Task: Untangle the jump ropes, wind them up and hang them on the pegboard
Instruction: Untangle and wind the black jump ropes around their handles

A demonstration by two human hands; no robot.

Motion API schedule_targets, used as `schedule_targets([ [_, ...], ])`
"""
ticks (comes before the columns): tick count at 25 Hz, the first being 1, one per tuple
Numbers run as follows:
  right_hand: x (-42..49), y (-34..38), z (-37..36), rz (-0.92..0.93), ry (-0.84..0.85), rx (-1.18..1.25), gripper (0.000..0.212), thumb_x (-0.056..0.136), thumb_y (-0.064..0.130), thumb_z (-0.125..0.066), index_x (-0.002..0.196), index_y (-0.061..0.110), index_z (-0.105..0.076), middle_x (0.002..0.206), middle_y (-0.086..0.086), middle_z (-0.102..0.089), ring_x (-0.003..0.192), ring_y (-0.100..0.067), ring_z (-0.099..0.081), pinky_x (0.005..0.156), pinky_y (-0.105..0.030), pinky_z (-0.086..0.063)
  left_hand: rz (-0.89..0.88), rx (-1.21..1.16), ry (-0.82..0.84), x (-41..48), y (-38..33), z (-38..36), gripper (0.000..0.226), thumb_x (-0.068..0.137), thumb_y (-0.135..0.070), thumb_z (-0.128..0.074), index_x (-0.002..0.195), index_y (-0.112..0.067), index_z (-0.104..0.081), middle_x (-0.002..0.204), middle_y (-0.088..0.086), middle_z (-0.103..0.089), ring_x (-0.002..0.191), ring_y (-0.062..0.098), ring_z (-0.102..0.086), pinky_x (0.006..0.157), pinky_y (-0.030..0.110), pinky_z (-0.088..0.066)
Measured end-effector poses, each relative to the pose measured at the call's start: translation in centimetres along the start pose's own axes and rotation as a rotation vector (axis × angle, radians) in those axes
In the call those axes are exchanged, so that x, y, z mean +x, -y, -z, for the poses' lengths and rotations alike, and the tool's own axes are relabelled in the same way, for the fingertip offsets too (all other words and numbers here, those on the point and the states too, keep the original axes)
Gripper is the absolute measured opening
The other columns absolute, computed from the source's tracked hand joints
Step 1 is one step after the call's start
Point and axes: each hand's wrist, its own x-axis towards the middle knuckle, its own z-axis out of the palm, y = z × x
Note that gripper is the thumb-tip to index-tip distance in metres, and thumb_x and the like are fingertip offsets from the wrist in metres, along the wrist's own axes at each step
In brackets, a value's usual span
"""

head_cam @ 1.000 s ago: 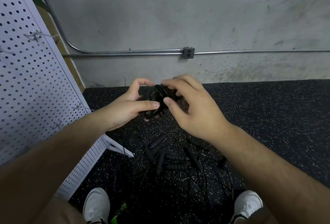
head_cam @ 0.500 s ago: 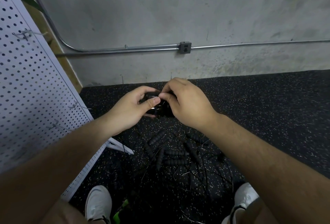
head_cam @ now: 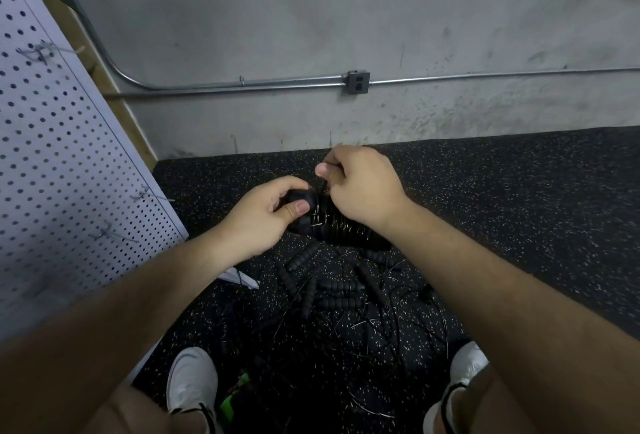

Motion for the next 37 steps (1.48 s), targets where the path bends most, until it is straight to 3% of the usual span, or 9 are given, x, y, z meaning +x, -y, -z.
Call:
schedule_targets([
  [3,-0.7,0.4,-1.5,0.16,0.002,0.181,0.017,0.101,0.029,-0.057,0.109,0.018,-0.067,0.097,0.007,-0.067,0.088,-0.012,-0.064,0.081,-0.035,-0.053,0.073,-0.089,-0.026,-0.5,1.6,0.9,0.024,0.1,-0.012,-0.059,0.112,-0.031,-0.067,0.104,-0.007,-0.075,0.104,0.011,-0.068,0.102,0.033,-0.049],
  [5,-1.6,0.8,-2.6,0.28,0.041,0.234,0.032,0.102,0.032,-0.057,0.131,0.02,-0.06,0.114,0.005,-0.067,0.103,-0.01,-0.063,0.091,-0.031,-0.053,0.114,-0.145,-0.07,-0.8,2.7,2.3,0.021,0.101,-0.012,-0.058,0.116,-0.024,-0.067,0.108,-0.003,-0.075,0.109,0.02,-0.068,0.107,0.043,-0.048],
  [8,-2.9,1.4,-4.7,0.355,0.213,0.056,0.071,0.093,0.046,-0.067,0.154,0.028,-0.036,0.144,0.003,-0.053,0.129,-0.016,-0.049,0.106,-0.032,-0.043,0.155,-0.2,-0.102,-1.6,4.3,3.8,0.021,0.103,-0.011,-0.055,0.121,-0.019,-0.063,0.111,0.003,-0.075,0.111,0.024,-0.068,0.107,0.048,-0.048],
  [11,-3.1,1.9,-7.1,0.363,0.313,-0.081,0.085,0.09,0.042,-0.071,0.159,0.027,-0.023,0.15,-0.001,-0.048,0.131,-0.025,-0.046,0.108,-0.039,-0.043,0.195,-0.189,-0.084,-2.8,6.2,4.0,0.023,0.103,-0.014,-0.056,0.125,-0.017,-0.062,0.115,0.002,-0.073,0.114,0.019,-0.067,0.108,0.045,-0.048],
  [17,-5.9,0.8,-14.8,0.113,0.431,0.073,0.089,0.088,0.045,-0.072,0.158,0.026,-0.02,0.147,-0.006,-0.05,0.132,-0.03,-0.045,0.102,-0.041,-0.047,0.355,-0.064,-0.134,-4.1,12.4,1.4,0.028,0.099,-0.022,-0.063,0.127,-0.027,-0.063,0.124,-0.006,-0.067,0.118,0.009,-0.06,0.109,0.038,-0.046],
  [24,-14.2,-6.1,-24.0,-0.19,0.633,0.04,0.097,0.082,0.05,-0.075,0.158,0.025,-0.02,0.146,-0.006,-0.051,0.132,-0.031,-0.046,0.097,-0.043,-0.05,0.613,-0.061,0.122,-8.1,21.6,-8.4,0.037,0.099,-0.025,-0.065,0.135,-0.021,-0.06,0.141,0.002,-0.059,0.133,0.017,-0.051,0.112,0.035,-0.041],
  [29,-21.2,-9.7,-28.3,-0.288,0.785,0.045,0.087,0.077,0.05,-0.078,0.147,0.022,-0.035,0.14,-0.003,-0.052,0.127,-0.028,-0.05,0.094,-0.043,-0.051,0.655,-0.012,0.336,-12.2,25.9,-14.6,0.029,0.097,-0.023,-0.063,0.126,-0.023,-0.064,0.123,-0.001,-0.067,0.115,0.016,-0.061,0.103,0.037,-0.049],
  [34,-25.0,-9.9,-31.1,-0.201,0.926,-0.026,0.084,0.077,0.057,-0.077,0.141,0.02,-0.037,0.135,-0.003,-0.048,0.123,-0.026,-0.048,0.095,-0.044,-0.05,0.644,0.241,0.568,-13.0,27.9,-15.5,0.012,0.088,-0.016,-0.056,0.077,-0.018,-0.06,0.084,0.003,-0.063,0.086,0.026,-0.061,0.073,0.036,-0.048],
  [37,-25.4,-9.2,-32.7,-0.112,1.074,-0.024,0.084,0.077,0.063,-0.073,0.141,0.021,-0.039,0.132,-0.003,-0.049,0.119,-0.026,-0.05,0.096,-0.044,-0.049,0.59,0.488,0.528,-13.5,29.6,-15.3,0.013,0.085,-0.015,-0.057,0.076,-0.007,-0.063,0.091,0.01,-0.058,0.09,0.03,-0.055,0.071,0.039,-0.047],
])
